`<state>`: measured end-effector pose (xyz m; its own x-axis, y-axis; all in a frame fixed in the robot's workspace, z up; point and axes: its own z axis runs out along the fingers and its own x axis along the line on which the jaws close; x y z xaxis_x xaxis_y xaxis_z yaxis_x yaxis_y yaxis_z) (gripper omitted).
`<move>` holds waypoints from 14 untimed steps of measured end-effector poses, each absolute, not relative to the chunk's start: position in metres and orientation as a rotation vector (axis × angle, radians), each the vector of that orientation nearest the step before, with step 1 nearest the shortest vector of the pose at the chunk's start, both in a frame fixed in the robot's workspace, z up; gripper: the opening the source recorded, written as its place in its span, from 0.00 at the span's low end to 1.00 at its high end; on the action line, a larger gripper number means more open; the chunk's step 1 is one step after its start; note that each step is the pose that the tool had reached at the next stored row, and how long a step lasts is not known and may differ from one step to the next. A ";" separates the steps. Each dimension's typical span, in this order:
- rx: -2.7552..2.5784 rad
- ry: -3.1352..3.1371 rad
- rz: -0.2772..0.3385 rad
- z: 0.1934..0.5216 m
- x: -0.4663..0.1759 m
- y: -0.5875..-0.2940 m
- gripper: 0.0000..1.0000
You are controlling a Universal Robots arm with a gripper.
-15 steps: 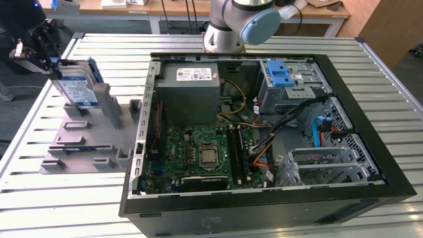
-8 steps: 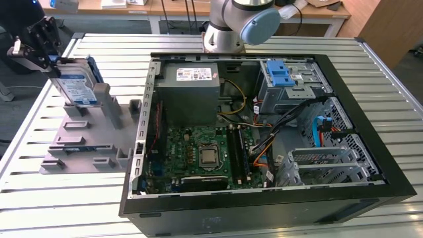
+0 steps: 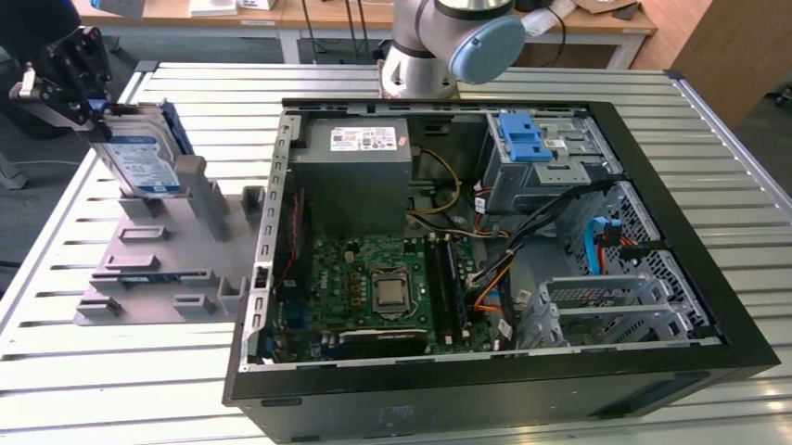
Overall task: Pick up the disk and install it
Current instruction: 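Pick up the disk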
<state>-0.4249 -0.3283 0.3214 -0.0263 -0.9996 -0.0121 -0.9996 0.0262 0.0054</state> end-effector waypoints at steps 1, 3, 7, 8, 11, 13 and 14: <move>-2.189 2.247 0.019 0.322 -0.425 -0.328 0.36; -2.189 2.247 0.019 0.324 -0.425 -0.328 0.36; -2.189 2.247 0.019 0.326 -0.425 -0.328 0.36; -2.189 2.247 0.019 0.327 -0.425 -0.328 0.36; -2.189 2.247 0.019 0.329 -0.425 -0.328 0.36; -2.189 2.247 0.019 0.331 -0.425 -0.328 0.36; -2.189 2.247 0.019 0.332 -0.425 -0.328 0.36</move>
<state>-0.4251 -0.3283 0.3316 -0.0263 -0.9996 -0.0120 -0.9996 0.0262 0.0054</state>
